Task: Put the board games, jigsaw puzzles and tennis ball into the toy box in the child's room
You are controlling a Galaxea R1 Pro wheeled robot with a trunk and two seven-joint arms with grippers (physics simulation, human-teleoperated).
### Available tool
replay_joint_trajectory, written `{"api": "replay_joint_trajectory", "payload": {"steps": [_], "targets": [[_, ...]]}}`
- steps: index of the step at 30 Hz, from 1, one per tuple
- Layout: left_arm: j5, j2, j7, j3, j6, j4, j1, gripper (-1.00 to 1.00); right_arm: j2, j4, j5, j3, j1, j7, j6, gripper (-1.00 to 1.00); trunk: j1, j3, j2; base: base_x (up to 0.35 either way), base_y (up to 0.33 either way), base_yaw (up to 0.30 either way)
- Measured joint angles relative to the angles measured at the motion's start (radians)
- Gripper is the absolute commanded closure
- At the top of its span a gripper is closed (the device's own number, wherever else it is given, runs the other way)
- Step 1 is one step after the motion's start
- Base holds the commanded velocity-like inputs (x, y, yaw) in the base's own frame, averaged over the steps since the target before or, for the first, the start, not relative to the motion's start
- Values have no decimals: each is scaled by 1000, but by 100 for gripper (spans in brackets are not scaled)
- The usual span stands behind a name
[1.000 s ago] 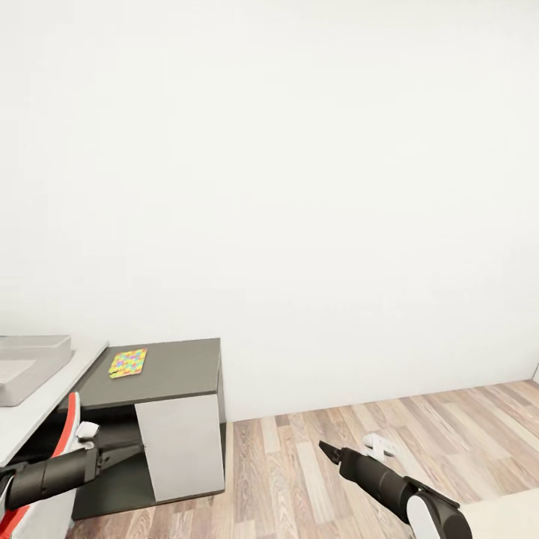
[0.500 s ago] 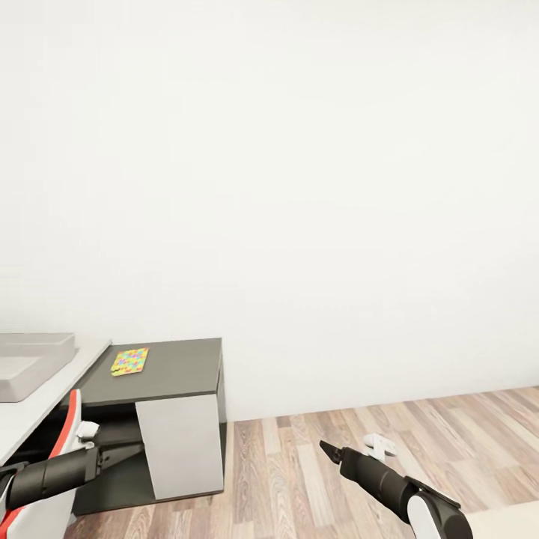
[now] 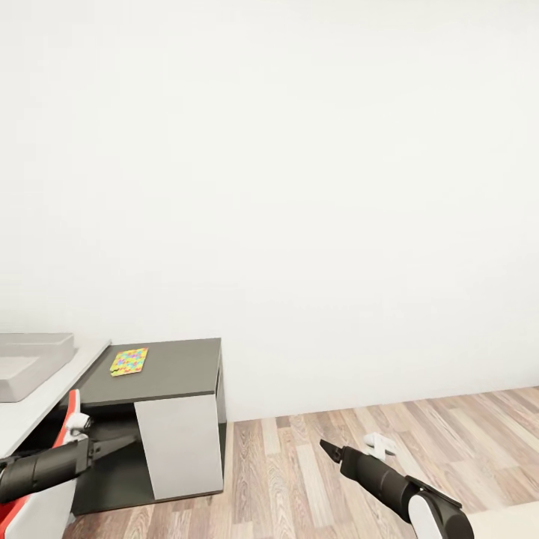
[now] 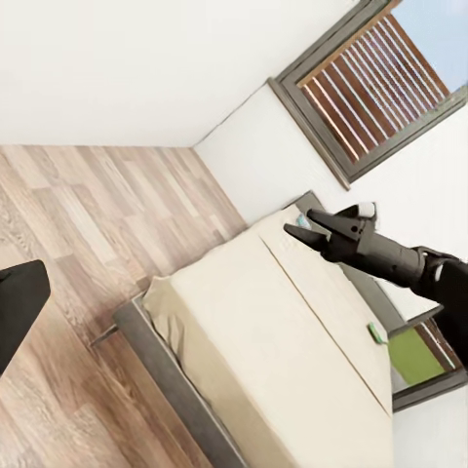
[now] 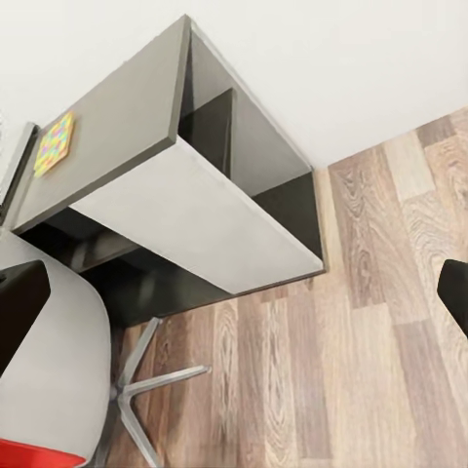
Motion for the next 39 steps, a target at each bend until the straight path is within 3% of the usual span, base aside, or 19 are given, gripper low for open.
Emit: {"api": "replay_joint_trajectory", "payload": {"steps": [14,20,31,36,39], "targets": [[2,7,0,13,55,-62,-1,-100,-2,-23,-1,1,4,7,12,-100,0,0,0,0,0,0],[18,10,0,15,70,-72,-1,-100,-3,-63,-2,2,6,8,17,-100,0,0,0,0,0,0],[100,38,0,14,104,-101,1,-100,-3,-117,-4,-3,7,12,75,-100,0,0,0,0,0,0],[170,60,0,14,111,-125,7,-100,-3,-122,-4,-7,7,50,90,-100,0,0,0,0,0,0],[185,63,0,14,114,-134,9,-100,-3,-123,-4,-9,7,72,92,-100,0,0,0,0,0,0]]}}
